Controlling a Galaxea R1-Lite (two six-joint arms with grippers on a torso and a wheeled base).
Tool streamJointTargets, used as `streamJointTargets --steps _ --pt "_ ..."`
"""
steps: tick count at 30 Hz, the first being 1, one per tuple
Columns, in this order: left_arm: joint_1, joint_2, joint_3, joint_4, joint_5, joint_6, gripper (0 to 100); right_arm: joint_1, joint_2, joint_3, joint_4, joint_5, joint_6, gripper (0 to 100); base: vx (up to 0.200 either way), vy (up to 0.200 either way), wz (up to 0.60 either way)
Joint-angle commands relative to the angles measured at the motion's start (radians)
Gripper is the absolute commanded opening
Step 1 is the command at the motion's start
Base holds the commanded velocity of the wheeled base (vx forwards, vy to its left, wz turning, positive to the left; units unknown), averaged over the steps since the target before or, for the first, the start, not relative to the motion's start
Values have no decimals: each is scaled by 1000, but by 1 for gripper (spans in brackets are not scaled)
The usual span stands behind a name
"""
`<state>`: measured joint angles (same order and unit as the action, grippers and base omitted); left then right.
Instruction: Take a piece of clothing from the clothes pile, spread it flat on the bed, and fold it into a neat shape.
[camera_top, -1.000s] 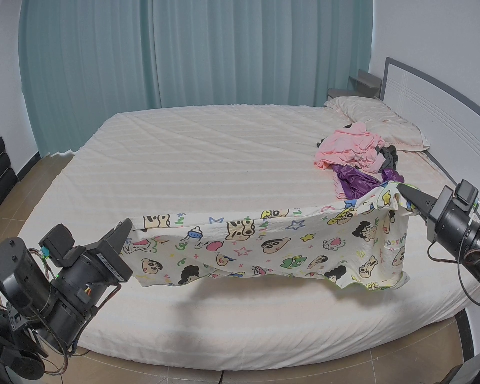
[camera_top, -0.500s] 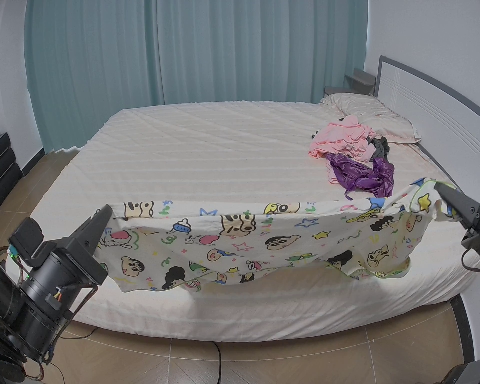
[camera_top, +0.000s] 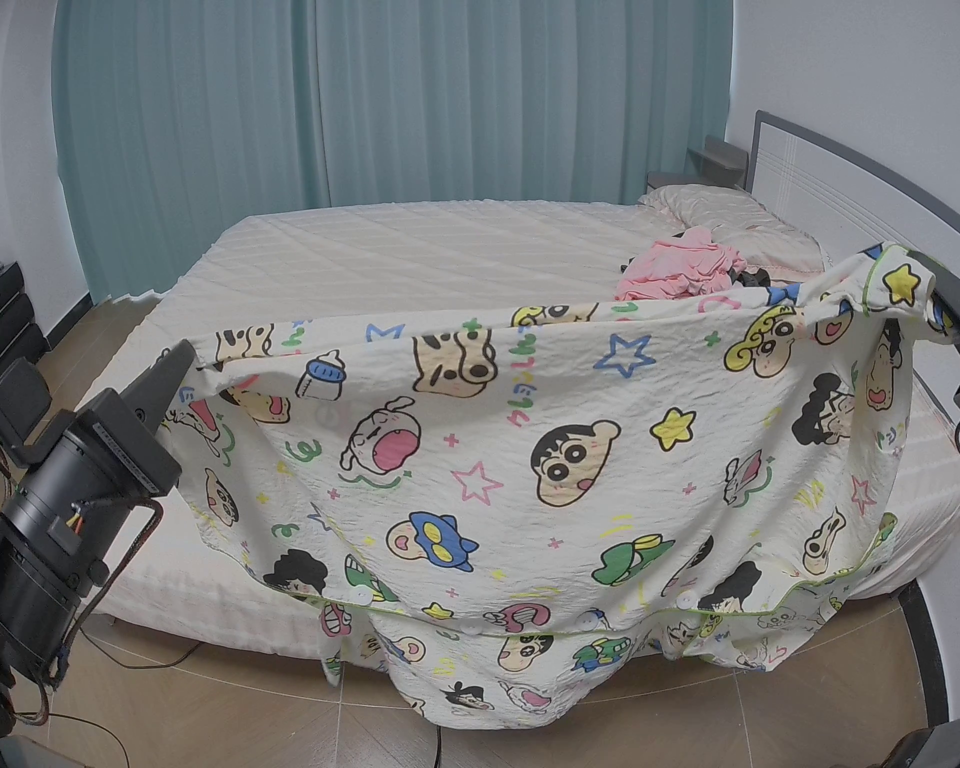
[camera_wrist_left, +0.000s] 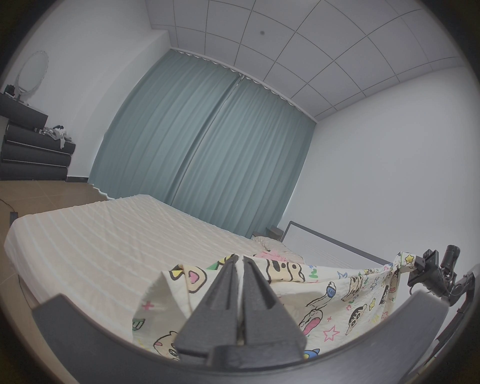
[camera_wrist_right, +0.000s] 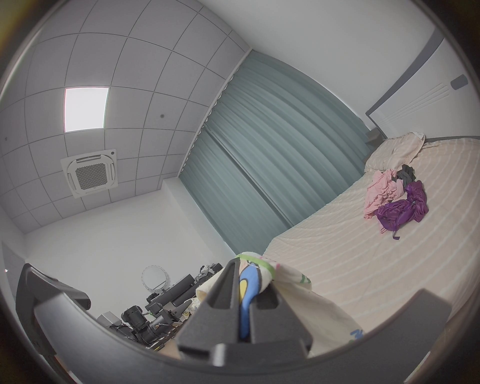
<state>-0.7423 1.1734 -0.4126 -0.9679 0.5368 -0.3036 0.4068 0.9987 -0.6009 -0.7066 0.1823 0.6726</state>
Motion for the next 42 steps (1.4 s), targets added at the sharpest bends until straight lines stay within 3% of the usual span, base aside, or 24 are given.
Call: streamJointTargets --steps 1,8,16,32,42 --pt "23 9 -34 34 2 -2 0 -2 90 -40 -1 0 -2 0 0 0 0" --pt "138 146 -77 41 -6 -12 0 -42 276 -116 -13 0 -37 0 0 0 0" --pt "161 285 -135 44 -6 -32 0 -74 429 -235 -13 -1 -50 0 0 0 0" --pt "282 516 -379 52 -3 -60 0 -137 613 -346 -74 -4 -54 0 200 0 0" --pt "304 634 -543 173 -9 -65 0 -157 718 -471 -62 -12 -54 0 200 0 0"
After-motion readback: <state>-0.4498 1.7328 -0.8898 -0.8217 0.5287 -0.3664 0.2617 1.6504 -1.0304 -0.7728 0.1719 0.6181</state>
